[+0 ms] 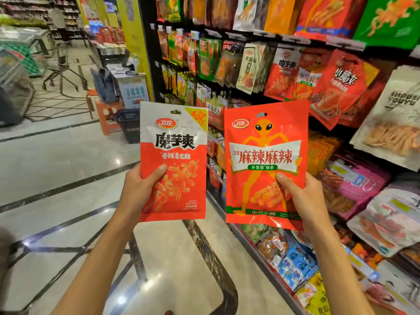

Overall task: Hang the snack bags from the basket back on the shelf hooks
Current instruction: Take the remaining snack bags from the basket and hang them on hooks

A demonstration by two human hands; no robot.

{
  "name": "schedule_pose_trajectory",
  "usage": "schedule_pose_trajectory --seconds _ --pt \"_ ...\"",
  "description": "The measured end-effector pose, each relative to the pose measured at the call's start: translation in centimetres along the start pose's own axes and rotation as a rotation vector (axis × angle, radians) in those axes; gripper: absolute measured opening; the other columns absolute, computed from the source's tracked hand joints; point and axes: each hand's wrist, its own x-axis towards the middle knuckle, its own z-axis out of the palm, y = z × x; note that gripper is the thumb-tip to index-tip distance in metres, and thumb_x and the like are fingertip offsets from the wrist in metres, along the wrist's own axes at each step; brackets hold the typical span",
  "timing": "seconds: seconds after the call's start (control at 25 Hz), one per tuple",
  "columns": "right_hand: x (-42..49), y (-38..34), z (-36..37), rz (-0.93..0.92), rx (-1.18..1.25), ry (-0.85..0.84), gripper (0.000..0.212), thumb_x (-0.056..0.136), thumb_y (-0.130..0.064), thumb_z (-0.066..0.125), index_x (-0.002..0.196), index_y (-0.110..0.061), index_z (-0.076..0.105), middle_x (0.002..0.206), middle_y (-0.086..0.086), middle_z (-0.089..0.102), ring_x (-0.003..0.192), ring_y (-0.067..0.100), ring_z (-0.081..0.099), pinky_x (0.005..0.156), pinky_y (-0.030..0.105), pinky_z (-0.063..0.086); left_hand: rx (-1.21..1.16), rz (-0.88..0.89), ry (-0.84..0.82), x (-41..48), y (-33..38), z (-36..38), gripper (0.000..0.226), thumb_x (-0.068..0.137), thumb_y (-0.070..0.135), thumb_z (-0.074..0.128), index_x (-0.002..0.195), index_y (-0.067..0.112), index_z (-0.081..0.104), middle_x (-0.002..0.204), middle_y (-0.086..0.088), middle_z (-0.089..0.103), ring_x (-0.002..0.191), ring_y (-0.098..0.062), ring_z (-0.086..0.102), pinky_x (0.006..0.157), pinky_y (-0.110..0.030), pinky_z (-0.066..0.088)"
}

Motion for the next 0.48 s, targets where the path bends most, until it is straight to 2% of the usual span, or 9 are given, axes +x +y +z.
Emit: schedule_pose_trajectory --seconds 0.08,0.2,0.36,0.48 --pt "2.7 0.5 2.5 -0.005 -0.01 0.05 0.017 0.091 -0.02 0.069 0.108 -0.023 0.069 0.095 -0.014 0.075 0.085 0.0 0.071 0.068 0.015 0.055 0.005 0.01 -0.054 5.2 -0.1 -0.1 0.022 0.088 0.028 0.071 0.108 0.019 0.069 0.099 -0.004 0.076 0.091 -0.027 0.073 0.08 -0.042 0.058" --pt "6.7 0.6 6.1 0.009 -0.012 0.129 0.018 0.09 -0.02 0.07 0.108 -0.023 0.069 0.096 -0.014 0.075 0.088 0.003 0.071 0.064 0.013 0.054 0.0 0.004 -0.112 12.7 0.0 0.2 0.016 0.089 0.024 0.069 0.105 0.02 0.068 0.096 -0.003 0.077 0.089 -0.026 0.074 0.074 -0.036 0.06" --pt "11.9 1.3 10.4 0.011 -0.015 0.197 0.019 0.092 -0.02 0.068 0.11 -0.022 0.068 0.093 -0.017 0.074 0.084 -0.002 0.071 0.062 0.011 0.053 0.036 0.014 -0.203 22.1 -0.1 1.0 0.018 0.089 0.023 0.07 0.106 0.018 0.069 0.099 -0.005 0.076 0.091 -0.025 0.073 0.083 -0.042 0.059" --pt "15.0 2.0 12.3 0.013 -0.037 0.248 0.017 0.092 -0.02 0.067 0.108 -0.025 0.067 0.088 -0.024 0.074 0.081 -0.004 0.07 0.061 0.01 0.052 0.028 0.021 -0.264 27.6 -0.4 2.6 0.012 0.089 0.021 0.07 0.101 0.021 0.07 0.097 -0.003 0.076 0.087 -0.02 0.073 0.08 -0.039 0.059"
